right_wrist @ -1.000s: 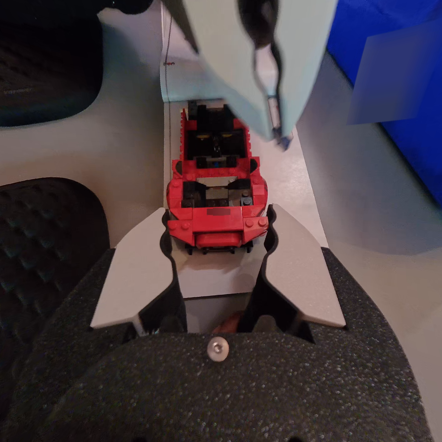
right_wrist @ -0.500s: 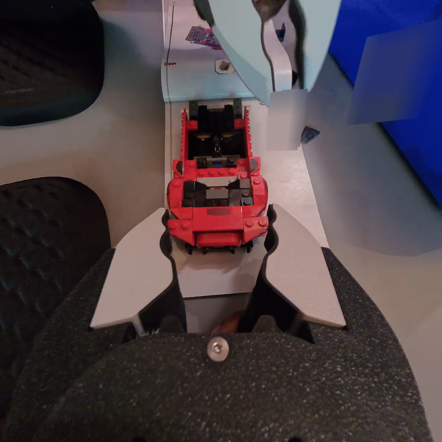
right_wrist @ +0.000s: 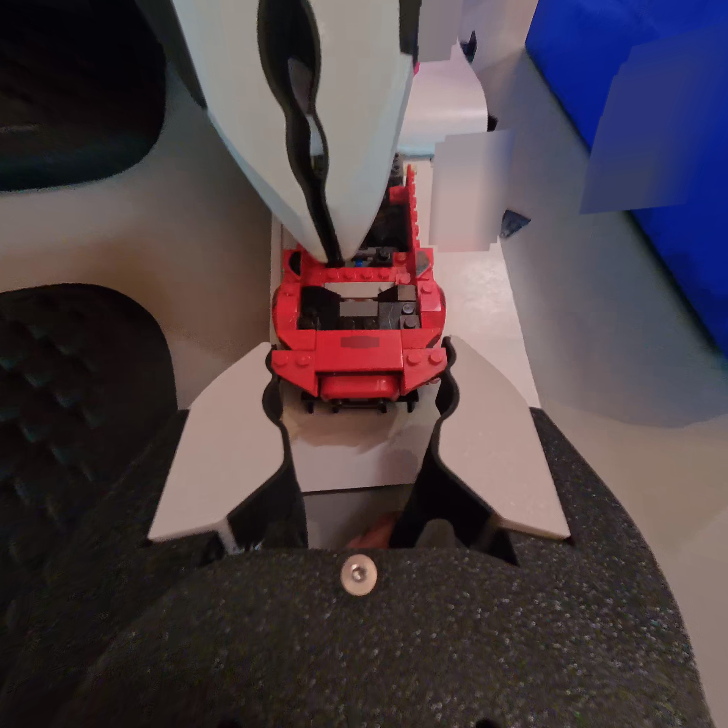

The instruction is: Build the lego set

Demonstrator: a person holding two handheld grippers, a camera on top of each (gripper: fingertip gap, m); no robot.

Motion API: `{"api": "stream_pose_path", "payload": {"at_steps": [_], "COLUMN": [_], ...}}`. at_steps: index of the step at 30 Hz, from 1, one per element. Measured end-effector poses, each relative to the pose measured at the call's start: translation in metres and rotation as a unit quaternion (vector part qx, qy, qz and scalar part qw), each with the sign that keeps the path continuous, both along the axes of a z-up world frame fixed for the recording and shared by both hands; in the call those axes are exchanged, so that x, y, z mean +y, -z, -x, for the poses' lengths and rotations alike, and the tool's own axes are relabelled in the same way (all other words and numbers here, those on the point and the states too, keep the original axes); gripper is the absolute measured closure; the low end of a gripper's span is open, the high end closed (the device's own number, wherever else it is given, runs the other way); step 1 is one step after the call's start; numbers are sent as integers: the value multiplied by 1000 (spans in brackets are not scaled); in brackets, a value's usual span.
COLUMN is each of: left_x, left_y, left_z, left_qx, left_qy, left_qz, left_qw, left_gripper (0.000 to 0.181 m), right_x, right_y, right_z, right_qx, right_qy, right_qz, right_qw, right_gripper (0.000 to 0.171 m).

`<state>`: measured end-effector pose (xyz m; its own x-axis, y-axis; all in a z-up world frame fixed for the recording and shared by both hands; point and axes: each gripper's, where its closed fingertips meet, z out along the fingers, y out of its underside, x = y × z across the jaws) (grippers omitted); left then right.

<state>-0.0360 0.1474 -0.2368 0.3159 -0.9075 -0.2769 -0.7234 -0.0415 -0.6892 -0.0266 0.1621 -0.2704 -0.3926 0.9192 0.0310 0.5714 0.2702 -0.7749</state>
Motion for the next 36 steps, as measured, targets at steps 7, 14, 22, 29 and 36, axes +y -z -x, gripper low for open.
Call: {"api": "stream_pose_path", "payload": {"at_steps": [7, 14, 22, 29, 36], "left_x": [9, 13, 14, 16, 14], "left_y": [0, 14, 11, 15, 5], "left_z": [-12, -12, -14, -7, -17], "left_qx": [-11, 2, -18, 23, -31], "left_qy": [-3, -10, -9, -13, -7], "left_qz": [-35, -22, -17, -22, -6], "left_qw": [999, 1000, 1000, 999, 999], "left_gripper": [181, 181, 181, 181, 181], "right_x": [-2, -4, -4, -4, -4], "right_y": [2, 5, 5, 6, 6], "right_z": [-1, -1, -1, -2, -1], "right_qx": [-7, -18, -20, -23, -24], "right_qy": [-5, -8, -8, -7, -7], "right_qz": [2, 2, 4, 7, 8], "right_qw": [1000, 1000, 1000, 1000, 1000], "right_gripper": [94, 94, 94, 94, 94]}}
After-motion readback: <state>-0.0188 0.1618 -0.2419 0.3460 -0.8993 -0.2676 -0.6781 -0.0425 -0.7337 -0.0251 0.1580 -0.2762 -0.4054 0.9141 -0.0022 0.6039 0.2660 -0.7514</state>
